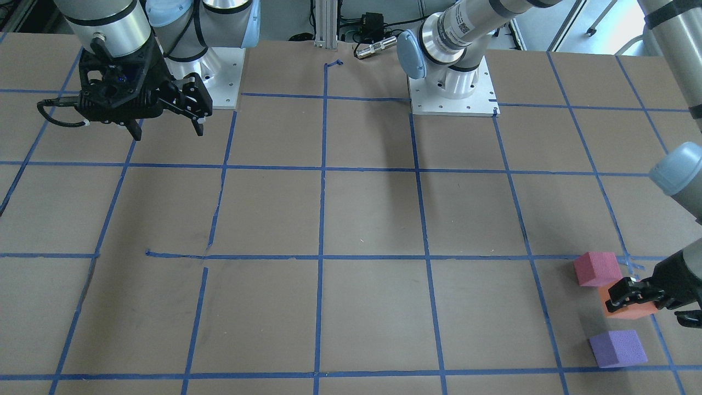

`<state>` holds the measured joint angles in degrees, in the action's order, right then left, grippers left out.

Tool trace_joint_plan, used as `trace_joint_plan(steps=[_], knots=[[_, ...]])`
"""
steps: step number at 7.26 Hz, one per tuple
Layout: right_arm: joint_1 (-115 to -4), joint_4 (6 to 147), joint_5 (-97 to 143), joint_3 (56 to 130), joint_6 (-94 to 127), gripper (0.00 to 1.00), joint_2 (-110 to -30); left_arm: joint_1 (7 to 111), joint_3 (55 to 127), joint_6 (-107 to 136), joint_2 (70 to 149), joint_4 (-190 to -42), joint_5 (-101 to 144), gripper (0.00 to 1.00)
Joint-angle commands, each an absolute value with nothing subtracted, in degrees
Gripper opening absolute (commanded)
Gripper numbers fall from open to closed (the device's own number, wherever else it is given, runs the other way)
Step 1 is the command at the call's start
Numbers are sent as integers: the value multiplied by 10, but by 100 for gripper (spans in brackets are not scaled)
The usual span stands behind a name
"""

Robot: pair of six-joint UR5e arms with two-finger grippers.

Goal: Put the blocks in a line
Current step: 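Carry the orange cube with the left gripper between the purple and pink cubes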

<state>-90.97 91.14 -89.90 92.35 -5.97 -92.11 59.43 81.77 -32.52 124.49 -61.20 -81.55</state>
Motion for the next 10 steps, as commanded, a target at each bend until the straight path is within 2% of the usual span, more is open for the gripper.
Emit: trace_joint_plan(steps=[1,8,9,10], knots=[[-910,911,-899,924,-60,100,-921,594,817,-316,1253,-609,-816,11],[-910,911,-899,924,-60,100,-921,592,825,-328,1277,-584,-849,12],[-910,911,-899,924,-61,100,-921,592,824,-328,1280,-584,-849,18],[-910,911,-899,924,-61,100,-921,592,827,-330,1284,-579,-849,36]])
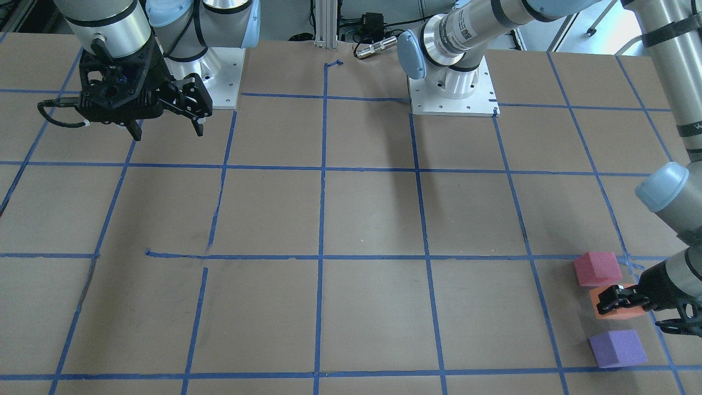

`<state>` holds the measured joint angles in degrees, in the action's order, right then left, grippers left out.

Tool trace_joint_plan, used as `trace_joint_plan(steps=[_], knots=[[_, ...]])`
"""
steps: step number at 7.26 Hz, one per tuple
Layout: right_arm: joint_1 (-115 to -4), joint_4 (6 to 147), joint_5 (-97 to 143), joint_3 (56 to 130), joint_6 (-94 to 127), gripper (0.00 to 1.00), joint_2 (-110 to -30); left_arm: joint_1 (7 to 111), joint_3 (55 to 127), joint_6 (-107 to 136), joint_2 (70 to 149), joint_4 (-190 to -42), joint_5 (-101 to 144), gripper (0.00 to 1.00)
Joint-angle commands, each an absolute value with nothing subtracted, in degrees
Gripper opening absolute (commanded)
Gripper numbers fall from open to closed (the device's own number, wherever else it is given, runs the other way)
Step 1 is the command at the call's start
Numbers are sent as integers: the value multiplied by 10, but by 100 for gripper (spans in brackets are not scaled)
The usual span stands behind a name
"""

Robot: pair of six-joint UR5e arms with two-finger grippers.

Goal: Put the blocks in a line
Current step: 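Carry the orange cube with the left gripper between the purple and pink cubes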

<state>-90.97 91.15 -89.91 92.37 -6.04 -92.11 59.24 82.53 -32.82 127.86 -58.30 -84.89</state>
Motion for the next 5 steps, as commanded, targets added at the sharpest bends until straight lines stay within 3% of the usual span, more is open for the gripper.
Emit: trace_joint_plan(steps=[1,3,5], knots=[[-910,912,-898,924,-59,100,-921,592,827,-333,1289,-565,-859,55],[-909,911,-900,924,-60,100,-920,593,838,-325,1286,-561,-859,88],[-910,911,-901,925,-60,100,-920,605,848,-288,1257,-576,-859,100]])
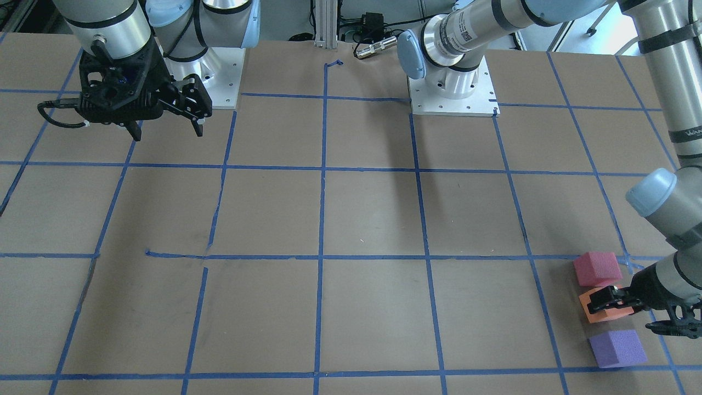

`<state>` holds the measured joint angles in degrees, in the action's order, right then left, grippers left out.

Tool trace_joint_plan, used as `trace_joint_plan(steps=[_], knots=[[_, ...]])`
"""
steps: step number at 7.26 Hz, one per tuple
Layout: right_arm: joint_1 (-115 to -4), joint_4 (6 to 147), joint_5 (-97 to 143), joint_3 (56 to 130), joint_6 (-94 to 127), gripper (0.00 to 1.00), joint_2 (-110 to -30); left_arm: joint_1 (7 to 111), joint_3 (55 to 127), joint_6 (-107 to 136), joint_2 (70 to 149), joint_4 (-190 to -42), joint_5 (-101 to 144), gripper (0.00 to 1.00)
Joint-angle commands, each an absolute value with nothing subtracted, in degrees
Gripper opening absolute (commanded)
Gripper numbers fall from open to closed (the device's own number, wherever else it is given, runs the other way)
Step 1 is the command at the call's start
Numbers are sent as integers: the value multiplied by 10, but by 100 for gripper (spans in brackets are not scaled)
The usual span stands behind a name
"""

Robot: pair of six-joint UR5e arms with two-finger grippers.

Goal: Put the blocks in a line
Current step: 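Lower the orange cube and open the left gripper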

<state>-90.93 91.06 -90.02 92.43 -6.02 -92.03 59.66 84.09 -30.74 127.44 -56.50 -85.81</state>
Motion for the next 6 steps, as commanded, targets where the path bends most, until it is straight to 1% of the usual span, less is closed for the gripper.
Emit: trace_joint_plan(steps=[1,3,5,6], knots=[[-909,911,-901,925,-60,100,-920,625,854,-287,1227,-611,-878,100],[-910,911,-900,925,-60,100,-920,658,851,-264,1126,-719,-913,100],[-909,911,-900,925,-60,100,-920,660,826,-258,999,-902,-913,100],[-909,911,-900,925,-60,100,-920,673,823,-203,945,-968,-911,100]])
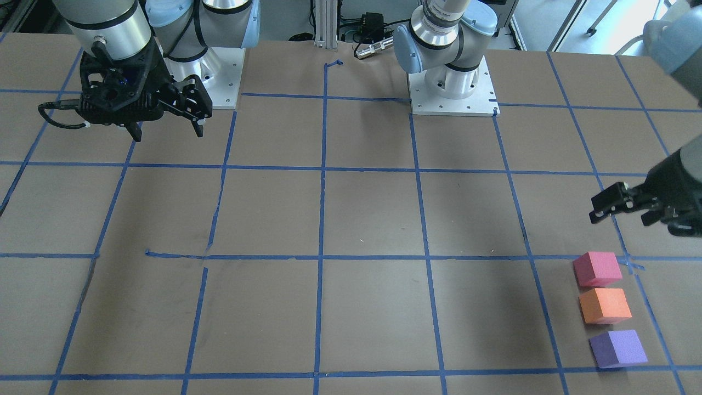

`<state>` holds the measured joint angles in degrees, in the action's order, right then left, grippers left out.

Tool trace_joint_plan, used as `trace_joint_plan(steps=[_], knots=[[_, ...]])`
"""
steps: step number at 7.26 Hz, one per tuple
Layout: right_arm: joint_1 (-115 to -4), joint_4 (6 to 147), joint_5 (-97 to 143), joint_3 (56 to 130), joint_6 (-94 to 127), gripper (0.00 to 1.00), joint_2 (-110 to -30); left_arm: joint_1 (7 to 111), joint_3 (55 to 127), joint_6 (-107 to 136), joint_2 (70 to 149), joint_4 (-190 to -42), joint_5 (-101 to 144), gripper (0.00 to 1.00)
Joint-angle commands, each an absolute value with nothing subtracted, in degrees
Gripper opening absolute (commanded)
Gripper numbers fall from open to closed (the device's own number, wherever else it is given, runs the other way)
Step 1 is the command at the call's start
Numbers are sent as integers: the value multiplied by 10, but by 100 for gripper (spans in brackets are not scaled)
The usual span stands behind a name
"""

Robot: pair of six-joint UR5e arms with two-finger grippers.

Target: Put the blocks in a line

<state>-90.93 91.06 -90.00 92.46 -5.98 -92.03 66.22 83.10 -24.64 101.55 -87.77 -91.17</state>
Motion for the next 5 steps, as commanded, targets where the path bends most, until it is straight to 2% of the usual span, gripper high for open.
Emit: trace_joint_plan(steps=[1,3,5], knots=[[-910,911,-900,925,-60,100,-920,708,828,-146,911,-982,-912,100],[-909,911,-901,925,-60,100,-920,826,835,6,882,-1036,-911,100],[-909,911,-900,925,-59,100,-920,903,846,44,896,-970,-911,100]])
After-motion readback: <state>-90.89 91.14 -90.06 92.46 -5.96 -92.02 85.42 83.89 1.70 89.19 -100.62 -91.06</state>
